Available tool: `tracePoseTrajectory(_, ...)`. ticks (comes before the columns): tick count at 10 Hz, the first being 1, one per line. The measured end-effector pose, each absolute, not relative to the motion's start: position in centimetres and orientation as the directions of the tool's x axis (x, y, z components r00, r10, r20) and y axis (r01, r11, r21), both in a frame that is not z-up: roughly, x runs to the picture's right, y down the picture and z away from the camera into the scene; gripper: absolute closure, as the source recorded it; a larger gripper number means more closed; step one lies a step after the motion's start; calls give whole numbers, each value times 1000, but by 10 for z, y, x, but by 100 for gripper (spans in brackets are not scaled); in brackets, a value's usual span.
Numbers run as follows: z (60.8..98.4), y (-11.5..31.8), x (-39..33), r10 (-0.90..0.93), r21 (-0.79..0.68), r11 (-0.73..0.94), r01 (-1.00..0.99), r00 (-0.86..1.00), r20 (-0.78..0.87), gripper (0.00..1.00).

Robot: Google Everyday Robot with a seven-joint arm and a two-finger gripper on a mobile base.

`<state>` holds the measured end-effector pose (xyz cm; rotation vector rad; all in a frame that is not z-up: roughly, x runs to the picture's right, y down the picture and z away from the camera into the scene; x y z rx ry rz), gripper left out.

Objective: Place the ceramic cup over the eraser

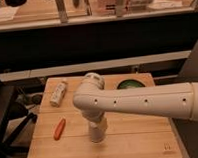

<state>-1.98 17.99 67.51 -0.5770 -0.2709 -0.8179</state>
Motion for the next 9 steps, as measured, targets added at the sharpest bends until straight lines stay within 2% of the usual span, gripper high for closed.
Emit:
tracePoseTrajectory(5,658,163,-25,-636,-305,570,763,644,425,22)
tracePoseTrajectory(9,662,158,-33,-641,-293,560,775,629,440,58)
